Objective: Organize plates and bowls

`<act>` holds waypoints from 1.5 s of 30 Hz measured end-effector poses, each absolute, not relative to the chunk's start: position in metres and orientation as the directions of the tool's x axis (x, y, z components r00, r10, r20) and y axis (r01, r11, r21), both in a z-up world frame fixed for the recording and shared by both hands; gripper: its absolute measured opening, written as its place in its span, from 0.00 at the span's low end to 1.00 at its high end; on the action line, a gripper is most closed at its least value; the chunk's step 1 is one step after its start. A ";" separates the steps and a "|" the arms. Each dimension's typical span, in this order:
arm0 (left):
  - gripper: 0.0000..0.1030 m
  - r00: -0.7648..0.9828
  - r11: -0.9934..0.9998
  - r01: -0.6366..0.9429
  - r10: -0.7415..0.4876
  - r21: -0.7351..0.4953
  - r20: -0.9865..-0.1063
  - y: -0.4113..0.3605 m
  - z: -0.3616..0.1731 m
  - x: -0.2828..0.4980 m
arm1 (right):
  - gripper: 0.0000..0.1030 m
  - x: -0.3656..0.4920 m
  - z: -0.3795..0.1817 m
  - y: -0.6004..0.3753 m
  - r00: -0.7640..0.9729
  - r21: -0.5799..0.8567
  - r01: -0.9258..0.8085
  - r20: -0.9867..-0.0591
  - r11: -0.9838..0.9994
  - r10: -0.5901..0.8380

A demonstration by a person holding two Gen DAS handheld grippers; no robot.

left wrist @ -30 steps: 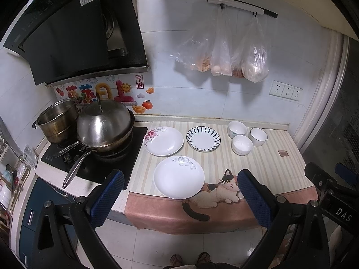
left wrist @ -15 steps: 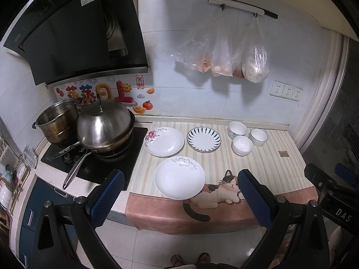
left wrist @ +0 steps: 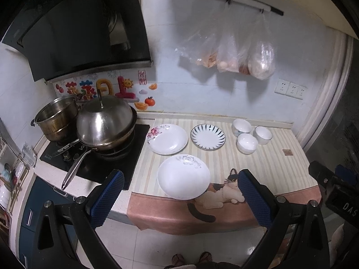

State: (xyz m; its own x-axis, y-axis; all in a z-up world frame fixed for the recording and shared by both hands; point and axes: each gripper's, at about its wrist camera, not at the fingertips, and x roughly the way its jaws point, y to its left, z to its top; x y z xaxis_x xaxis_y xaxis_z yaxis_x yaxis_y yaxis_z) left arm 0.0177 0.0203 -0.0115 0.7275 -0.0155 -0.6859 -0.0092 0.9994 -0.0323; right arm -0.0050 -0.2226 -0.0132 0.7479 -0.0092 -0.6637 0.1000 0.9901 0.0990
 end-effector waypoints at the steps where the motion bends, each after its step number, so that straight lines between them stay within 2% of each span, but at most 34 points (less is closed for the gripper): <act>1: 1.00 0.729 0.999 -0.015 -0.012 -0.033 -0.684 0.025 -0.017 0.023 | 1.00 -0.001 -0.016 -0.223 0.744 0.107 0.102 -0.668 0.989 -0.004; 6: 1.00 0.699 0.998 -0.043 0.004 -0.036 -0.715 0.050 -0.057 0.063 | 1.00 0.032 -0.059 -0.217 0.703 0.207 0.055 -0.703 0.977 0.110; 8: 1.00 0.676 0.997 -0.066 0.021 -0.032 -0.736 0.057 -0.075 0.082 | 1.00 0.048 -0.079 -0.215 0.677 0.202 0.050 -0.727 0.978 0.116; 15: 1.00 0.506 0.997 -0.081 0.035 -0.007 -0.862 0.073 -0.167 0.169 | 1.00 0.155 -0.196 -0.218 0.473 0.222 0.015 -0.861 0.975 0.189; 19: 1.00 0.341 0.997 -0.081 0.015 -0.013 -0.940 0.078 -0.241 0.221 | 1.00 0.220 -0.263 -0.217 0.379 0.302 -0.043 -0.877 0.952 0.295; 24: 1.00 0.203 0.988 -0.133 -0.054 -0.082 -0.978 0.089 -0.313 0.262 | 0.97 0.296 -0.348 -0.199 0.222 0.375 -0.120 -0.893 0.919 0.393; 27: 1.00 0.144 0.980 -0.164 -0.089 -0.113 -0.986 0.094 -0.345 0.280 | 0.91 0.328 -0.387 -0.186 0.146 0.419 -0.138 -0.888 0.898 0.437; 30: 1.00 0.102 0.971 -0.190 -0.127 -0.145 -0.987 0.098 -0.369 0.293 | 0.79 0.353 -0.421 -0.172 0.069 0.446 -0.150 -0.886 0.883 0.459; 32: 0.96 0.092 0.965 -0.204 -0.145 -0.162 -0.985 0.099 -0.378 0.297 | 0.70 0.359 -0.431 -0.166 0.034 0.465 -0.158 -0.879 0.871 0.475; 33: 0.93 0.091 0.960 -0.205 -0.177 -0.192 -0.980 0.099 -0.381 0.297 | 0.64 0.363 -0.437 -0.161 0.010 0.475 -0.169 -0.876 0.864 0.483; 35: 0.76 0.095 0.953 -0.205 -0.208 -0.224 -0.973 0.097 -0.384 0.296 | 0.54 0.369 -0.446 -0.155 -0.012 0.482 -0.187 -0.872 0.856 0.489; 36: 0.72 0.092 0.951 -0.203 -0.221 -0.235 -0.971 0.095 -0.385 0.297 | 0.51 0.370 -0.448 -0.151 -0.022 0.489 -0.195 -0.869 0.851 0.494; 37: 0.66 0.089 0.947 -0.202 -0.237 -0.250 -0.968 0.093 -0.386 0.296 | 0.41 0.370 -0.447 -0.151 -0.016 0.495 -0.202 -0.865 0.845 0.502; 38: 0.66 0.088 0.951 -0.200 -0.221 -0.234 -0.971 0.090 -0.386 0.296 | 0.34 0.373 -0.450 -0.149 -0.027 0.513 -0.209 -0.854 0.833 0.519; 40: 0.66 0.086 0.958 -0.193 -0.200 -0.213 -0.976 0.086 -0.388 0.294 | 0.30 0.370 -0.446 -0.148 -0.036 0.510 -0.209 -0.856 0.834 0.515; 45: 0.66 0.097 0.957 -0.191 -0.203 -0.219 -0.974 0.077 -0.383 0.289 | 0.30 0.369 -0.443 -0.146 -0.045 0.509 -0.212 -0.858 0.834 0.512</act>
State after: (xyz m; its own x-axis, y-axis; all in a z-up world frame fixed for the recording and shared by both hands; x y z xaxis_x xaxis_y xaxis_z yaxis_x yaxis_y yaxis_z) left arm 0.2895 0.0773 -0.3831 0.0974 -0.2032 -0.9743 -0.1912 0.9569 -0.2187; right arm 0.3695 -0.1461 -0.4432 -0.0448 0.5118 -0.8579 -0.2123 0.8343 0.5088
